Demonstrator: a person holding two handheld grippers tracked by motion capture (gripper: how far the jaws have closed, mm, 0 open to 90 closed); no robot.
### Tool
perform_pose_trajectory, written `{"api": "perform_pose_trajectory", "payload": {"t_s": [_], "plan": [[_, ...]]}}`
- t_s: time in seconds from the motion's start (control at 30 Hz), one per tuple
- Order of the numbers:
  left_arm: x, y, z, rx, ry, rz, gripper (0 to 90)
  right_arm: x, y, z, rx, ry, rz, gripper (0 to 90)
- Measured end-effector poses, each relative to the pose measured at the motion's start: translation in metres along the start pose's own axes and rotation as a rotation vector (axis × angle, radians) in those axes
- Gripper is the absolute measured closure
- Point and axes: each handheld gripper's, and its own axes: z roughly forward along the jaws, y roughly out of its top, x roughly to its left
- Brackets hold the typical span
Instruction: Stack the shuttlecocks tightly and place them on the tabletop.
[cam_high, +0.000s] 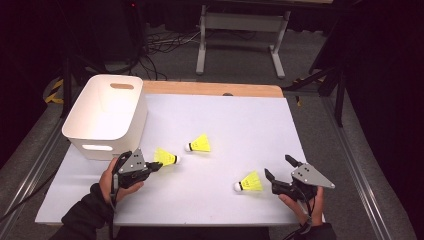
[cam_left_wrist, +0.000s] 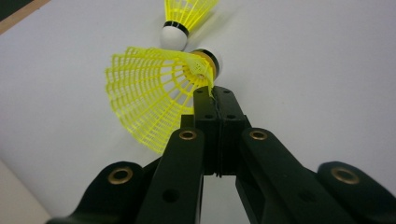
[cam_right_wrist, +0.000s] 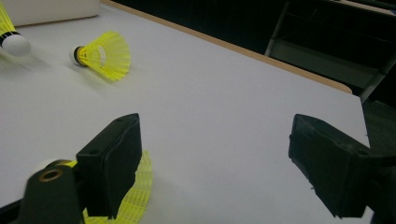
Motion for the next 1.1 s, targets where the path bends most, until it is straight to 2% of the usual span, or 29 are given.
{"api": "perform_pose_trajectory", "payload": {"t_s": [0.1, 0.23, 0.4, 0.7, 0.9, 1.1], "plan": [[0.001, -0.001, -0.004, 0.004, 0.01, -0.001, 89.4, 0.0, 0.0, 0.001, 0.006, 0.005, 0.001, 17.8], [0.001, -0.002, -0.016, 0.017, 0.042, 0.023, 89.4, 0.001, 0.0, 0.002, 0.015, 0.017, -0.007, 17.5], [0.005, -0.007, -0.027, 0.02, 0.06, 0.004, 89.1, 0.001, -0.001, 0.003, 0.02, 0.022, -0.002, 17.5], [0.009, -0.01, -0.029, 0.04, 0.055, -0.024, 89.2, 0.003, -0.001, 0.005, 0.033, 0.03, -0.005, 17.4], [0.008, -0.01, -0.028, 0.065, 0.061, -0.015, 89.1, 0.004, -0.001, 0.005, 0.039, 0.039, -0.011, 17.1], [0.008, -0.012, -0.034, 0.069, 0.072, -0.028, 88.9, 0.003, -0.001, 0.005, 0.03, 0.065, -0.01, 15.4]]}}
